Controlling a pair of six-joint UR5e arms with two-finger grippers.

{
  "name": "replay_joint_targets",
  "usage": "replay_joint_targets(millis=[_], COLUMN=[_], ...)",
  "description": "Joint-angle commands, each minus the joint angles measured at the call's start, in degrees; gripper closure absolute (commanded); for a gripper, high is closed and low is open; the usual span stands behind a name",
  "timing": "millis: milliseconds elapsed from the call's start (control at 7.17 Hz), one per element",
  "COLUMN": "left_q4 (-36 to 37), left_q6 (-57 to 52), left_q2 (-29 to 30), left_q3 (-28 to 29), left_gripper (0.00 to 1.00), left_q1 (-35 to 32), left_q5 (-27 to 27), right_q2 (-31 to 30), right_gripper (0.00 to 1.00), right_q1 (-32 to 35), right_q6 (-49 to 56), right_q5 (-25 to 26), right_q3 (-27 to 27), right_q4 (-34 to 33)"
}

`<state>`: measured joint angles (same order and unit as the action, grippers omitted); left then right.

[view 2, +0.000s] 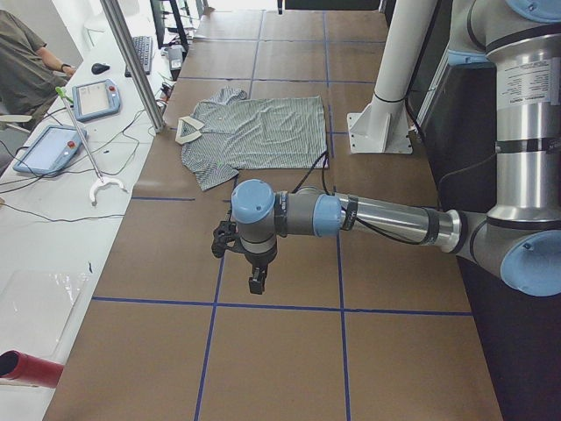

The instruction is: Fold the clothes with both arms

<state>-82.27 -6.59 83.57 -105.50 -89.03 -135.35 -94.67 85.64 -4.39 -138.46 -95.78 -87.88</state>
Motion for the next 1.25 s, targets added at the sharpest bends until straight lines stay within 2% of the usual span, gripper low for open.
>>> replay_joint_targets(millis=[0,139,418,558,697,836,1115], left_q4=[0.0,-0.1,-0.4,-2.9,-5.9,-6.1,-7.3], left_q6=[0.0,-0.1,2.2,5.7,5.8,5.8,6.0], left_q2=[0.4,0.4,0.5,0.9,0.4,0.4,0.2], left_q3=[-0.4,-0.4,-0.7,-1.2,-1.7,-2.1,-3.5], left_gripper=[0.0,0.0,0.0,0.0,0.0,0.0,0.0], left_q1=[0.0,0.0,0.0,0.0,0.0,0.0,0.1], left_q5=[-0.2,-0.6,-2.8,-3.1,-3.2,-6.0,-9.7], right_q2=[-1.1,-2.0,-2.3,-2.2,-1.8,-1.3,0.3], right_gripper=[0.0,0.0,0.0,0.0,0.0,0.0,0.0], right_q1=[-1.6,-2.7,-3.3,-4.0,-6.6,-9.4,-15.6], right_q6=[-0.1,0.0,-0.4,-3.0,-7.7,-14.5,-32.6], right_q5=[-4.3,-4.1,-4.5,-4.5,-4.3,-4.2,-3.1], right_q3=[0.2,0.4,0.1,0.0,-0.1,-0.1,0.1], right_q4=[7.3,10.9,10.9,11.0,12.5,16.4,27.3])
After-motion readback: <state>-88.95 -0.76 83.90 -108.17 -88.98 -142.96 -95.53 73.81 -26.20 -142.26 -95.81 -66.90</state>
